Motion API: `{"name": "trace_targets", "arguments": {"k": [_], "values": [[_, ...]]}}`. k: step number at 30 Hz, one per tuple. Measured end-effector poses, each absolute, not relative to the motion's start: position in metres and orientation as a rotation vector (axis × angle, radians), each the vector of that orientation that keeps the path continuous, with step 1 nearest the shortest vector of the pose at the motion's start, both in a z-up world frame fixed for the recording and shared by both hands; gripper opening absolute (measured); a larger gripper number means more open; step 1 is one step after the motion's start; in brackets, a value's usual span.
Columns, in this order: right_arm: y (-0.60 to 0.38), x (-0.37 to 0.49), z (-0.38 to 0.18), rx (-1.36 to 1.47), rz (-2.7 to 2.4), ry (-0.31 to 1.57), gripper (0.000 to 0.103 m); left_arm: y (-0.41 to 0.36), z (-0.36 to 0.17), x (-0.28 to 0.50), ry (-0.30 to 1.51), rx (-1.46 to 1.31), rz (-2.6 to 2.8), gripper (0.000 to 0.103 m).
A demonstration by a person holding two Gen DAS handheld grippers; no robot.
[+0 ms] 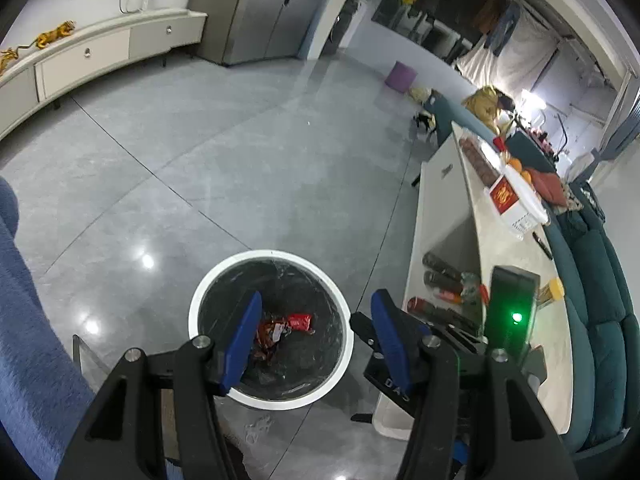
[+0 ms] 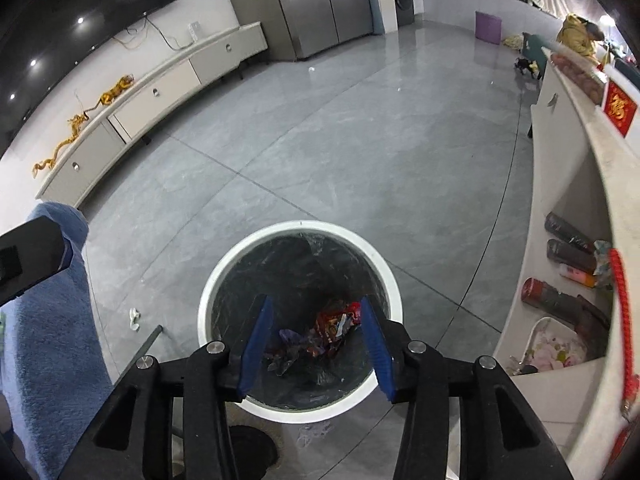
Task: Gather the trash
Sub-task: 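Move both open grippers back over the remaining wrappers on the rug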
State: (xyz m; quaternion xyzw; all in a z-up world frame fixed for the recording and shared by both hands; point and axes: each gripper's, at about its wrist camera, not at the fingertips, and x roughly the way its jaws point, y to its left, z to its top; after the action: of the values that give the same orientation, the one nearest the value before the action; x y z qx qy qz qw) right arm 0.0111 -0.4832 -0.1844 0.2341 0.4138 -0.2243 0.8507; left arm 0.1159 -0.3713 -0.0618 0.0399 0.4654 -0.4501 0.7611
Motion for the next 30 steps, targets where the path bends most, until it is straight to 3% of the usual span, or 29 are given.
{"name": "trace_targets", "arguments": {"k": [23,30], "values": [[-0.351,-0.036,0.0,0.309,-0.355,0.498,0.052,-0.177,0.071,0.044,0.641,-0.063,-0.797,0.055],[-0.299,-0.034,0.023,0.224,-0.271,0.464,0.053,-0.102,0.084,0.028,0.547,-0.048,-0.677,0.067]]}}
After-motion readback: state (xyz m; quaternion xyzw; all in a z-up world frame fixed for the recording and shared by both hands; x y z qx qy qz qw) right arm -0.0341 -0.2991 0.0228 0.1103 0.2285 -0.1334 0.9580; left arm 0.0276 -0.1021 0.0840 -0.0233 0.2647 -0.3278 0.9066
